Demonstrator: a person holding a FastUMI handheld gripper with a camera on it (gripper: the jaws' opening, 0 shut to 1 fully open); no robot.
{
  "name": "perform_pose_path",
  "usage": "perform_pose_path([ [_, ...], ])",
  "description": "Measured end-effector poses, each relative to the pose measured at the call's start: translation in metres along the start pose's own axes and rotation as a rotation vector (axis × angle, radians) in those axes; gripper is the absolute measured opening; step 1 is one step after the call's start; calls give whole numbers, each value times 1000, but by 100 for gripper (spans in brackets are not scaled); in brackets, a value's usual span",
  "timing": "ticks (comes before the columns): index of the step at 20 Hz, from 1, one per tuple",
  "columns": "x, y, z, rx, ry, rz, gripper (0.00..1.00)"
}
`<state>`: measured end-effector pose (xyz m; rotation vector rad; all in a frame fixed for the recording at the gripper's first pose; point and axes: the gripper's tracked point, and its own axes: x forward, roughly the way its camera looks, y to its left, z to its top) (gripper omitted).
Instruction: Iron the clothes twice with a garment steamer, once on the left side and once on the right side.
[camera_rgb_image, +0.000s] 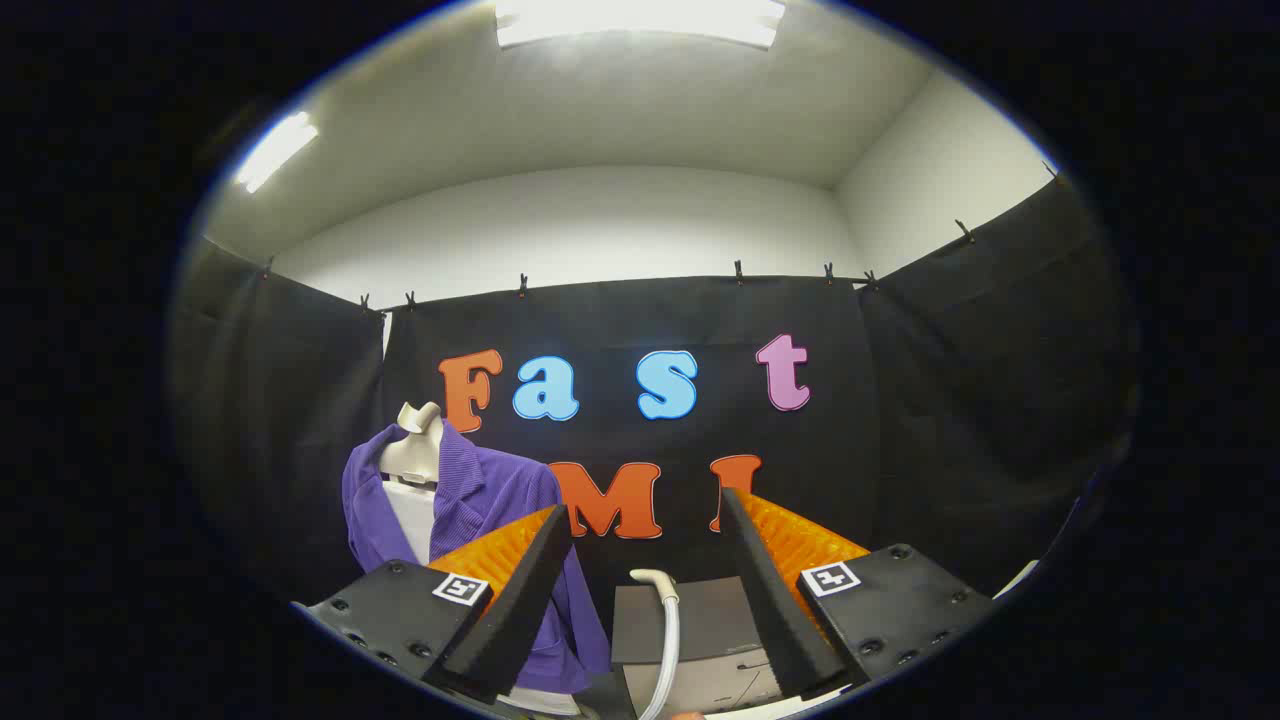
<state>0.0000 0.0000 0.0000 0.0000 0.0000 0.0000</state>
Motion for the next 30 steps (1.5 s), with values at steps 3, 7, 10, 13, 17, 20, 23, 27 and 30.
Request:
perform_pose_path([
  [3, 3, 1, -2, -5, 5, -3, 98],
  [7, 4, 3, -8, 2, 16, -3, 98],
  [10, 5, 7, -8, 4, 22, -1, 98],
  [13, 6, 8, -7, 5, 16, -2, 98],
  [17, 8, 11, -7, 1, 13, -2, 98],
  [20, 13, 13, -9, 0, 18, 1, 98],
  [23, 19, 14, -13, 3, 21, 1, 98],
  [27, 36, 10, -23, 13, 34, -13, 98],
  [30, 59, 6, -39, 7, 62, -16, 98],
])
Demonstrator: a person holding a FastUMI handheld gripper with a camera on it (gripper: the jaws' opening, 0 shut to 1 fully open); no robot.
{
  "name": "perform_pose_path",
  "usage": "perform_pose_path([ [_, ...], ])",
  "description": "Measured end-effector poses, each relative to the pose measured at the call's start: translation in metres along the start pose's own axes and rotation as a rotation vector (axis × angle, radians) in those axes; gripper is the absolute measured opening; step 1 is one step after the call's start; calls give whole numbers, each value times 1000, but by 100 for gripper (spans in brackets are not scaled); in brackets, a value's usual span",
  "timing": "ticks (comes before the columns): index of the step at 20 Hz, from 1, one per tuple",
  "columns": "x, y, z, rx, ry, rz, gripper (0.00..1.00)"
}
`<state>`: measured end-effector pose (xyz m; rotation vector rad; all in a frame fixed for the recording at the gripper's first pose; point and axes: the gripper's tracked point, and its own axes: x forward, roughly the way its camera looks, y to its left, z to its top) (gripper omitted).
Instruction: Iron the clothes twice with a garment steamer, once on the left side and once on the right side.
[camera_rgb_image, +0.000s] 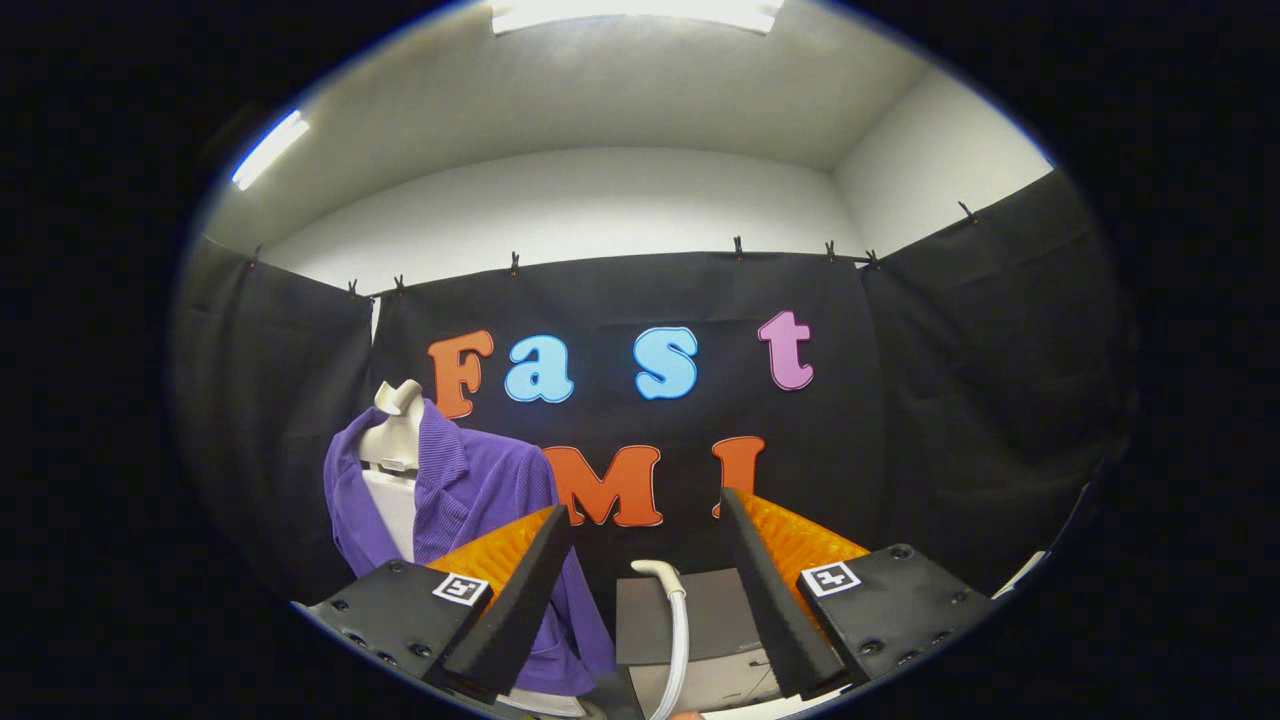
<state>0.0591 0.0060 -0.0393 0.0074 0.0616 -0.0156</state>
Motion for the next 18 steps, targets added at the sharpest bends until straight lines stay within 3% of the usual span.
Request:
perform_pose_path([
  [7, 97, -24, -54, -10, 93, -29, 98],
  [12, 188, -40, -128, 35, 220, -16, 99],
  [18, 279, -54, -216, -19, 350, -20, 99],
])
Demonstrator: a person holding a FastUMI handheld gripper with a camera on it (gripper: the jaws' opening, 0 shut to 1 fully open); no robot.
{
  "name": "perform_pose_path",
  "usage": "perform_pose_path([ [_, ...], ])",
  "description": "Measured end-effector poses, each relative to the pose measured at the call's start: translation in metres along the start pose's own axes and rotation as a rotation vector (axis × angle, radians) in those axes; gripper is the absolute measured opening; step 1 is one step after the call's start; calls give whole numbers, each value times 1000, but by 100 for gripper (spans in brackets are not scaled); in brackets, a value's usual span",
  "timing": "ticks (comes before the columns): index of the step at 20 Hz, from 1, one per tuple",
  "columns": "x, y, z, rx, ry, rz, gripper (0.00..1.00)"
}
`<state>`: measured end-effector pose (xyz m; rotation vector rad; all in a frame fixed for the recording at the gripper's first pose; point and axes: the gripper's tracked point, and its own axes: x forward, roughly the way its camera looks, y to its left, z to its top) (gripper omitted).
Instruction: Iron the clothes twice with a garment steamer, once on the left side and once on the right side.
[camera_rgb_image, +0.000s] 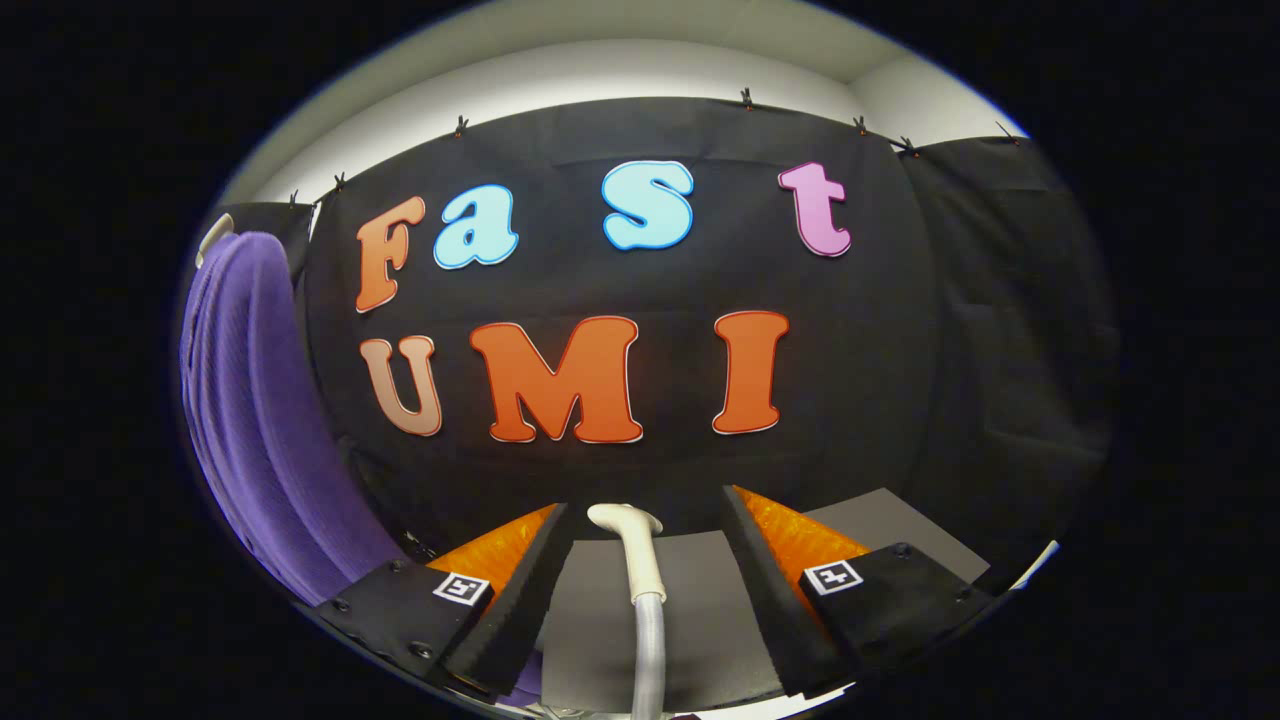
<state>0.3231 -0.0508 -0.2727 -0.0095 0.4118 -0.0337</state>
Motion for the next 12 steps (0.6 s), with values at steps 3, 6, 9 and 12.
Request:
perform_pose_path([
  [3, 45, 0, -33, 12, 107, 7, 99],
  [6, 81, 1, -63, 56, 202, 14, 99],
  [9, 107, 6, -90, 82, 296, 44, 100],
  [12, 122, 8, -117, 89, 387, 61, 99],
])
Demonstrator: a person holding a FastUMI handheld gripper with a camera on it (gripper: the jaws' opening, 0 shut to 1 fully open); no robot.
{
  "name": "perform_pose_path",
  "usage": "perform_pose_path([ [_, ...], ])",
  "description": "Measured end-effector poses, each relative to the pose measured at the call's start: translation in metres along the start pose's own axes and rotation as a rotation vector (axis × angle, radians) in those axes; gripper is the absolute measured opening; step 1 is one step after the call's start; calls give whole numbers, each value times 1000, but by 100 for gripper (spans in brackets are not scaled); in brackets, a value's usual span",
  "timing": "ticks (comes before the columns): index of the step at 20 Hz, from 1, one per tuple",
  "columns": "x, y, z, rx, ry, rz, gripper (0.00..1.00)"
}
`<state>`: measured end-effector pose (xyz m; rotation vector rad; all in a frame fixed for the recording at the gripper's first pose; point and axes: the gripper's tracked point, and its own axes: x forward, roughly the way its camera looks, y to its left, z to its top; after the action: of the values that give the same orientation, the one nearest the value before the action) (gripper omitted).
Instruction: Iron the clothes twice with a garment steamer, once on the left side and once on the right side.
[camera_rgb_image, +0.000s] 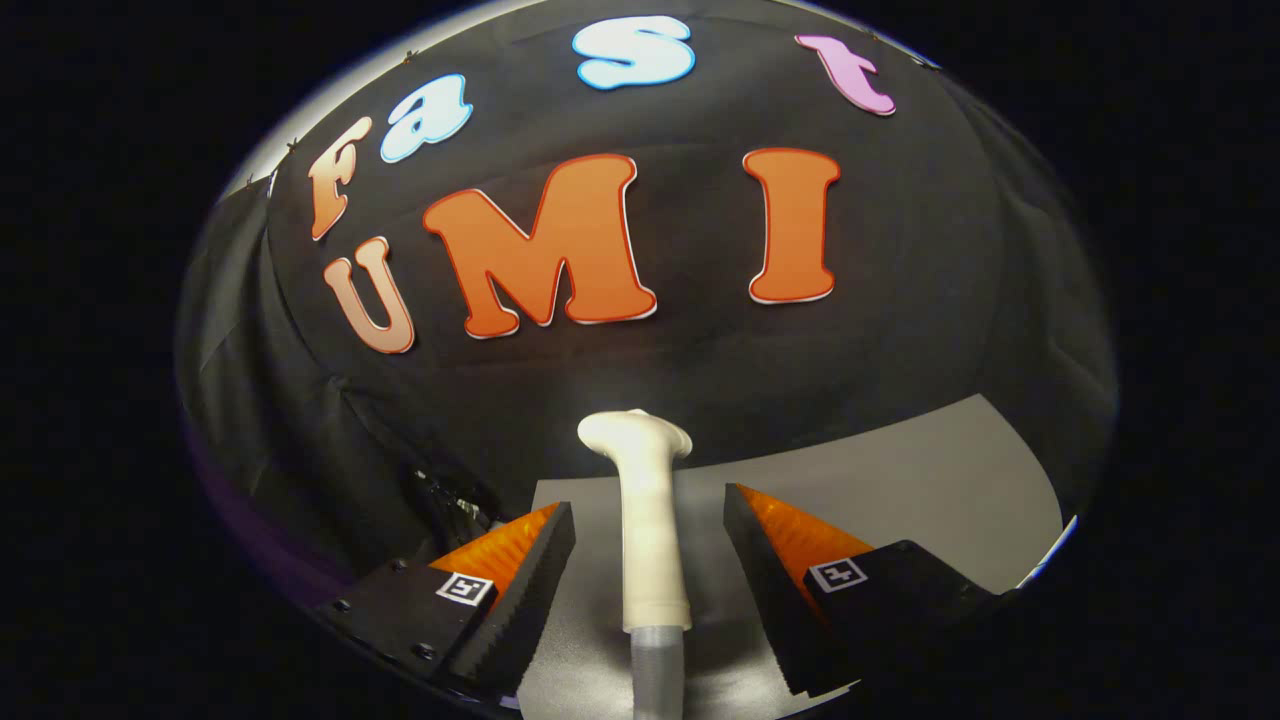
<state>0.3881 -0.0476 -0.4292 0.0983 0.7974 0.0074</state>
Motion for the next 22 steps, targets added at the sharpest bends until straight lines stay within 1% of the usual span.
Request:
perform_pose_path([
  [2, 13, -1, -13, 7, 57, 2, 94],
  [3, 16, 0, -20, 9, 89, 4, 86],
  [5, 23, 1, -36, 4, 154, 7, 80],
  [6, 24, 2, -40, 4, 171, 7, 80],
  [7, 27, -2, -42, 5, 181, -17, 68],
  [9, 26, -3, -43, 38, 190, -22, 48],
  [10, 25, -1, -42, 53, 188, -25, 49],
  [13, 14, 1, -36, 65, 155, -52, 41],
  [14, 3, 0, -35, 69, 141, -58, 40],
  [16, -17, 1, -26, 86, 71, -72, 40],
  [22, -126, -1, 8, 138, -196, -138, 40],
])
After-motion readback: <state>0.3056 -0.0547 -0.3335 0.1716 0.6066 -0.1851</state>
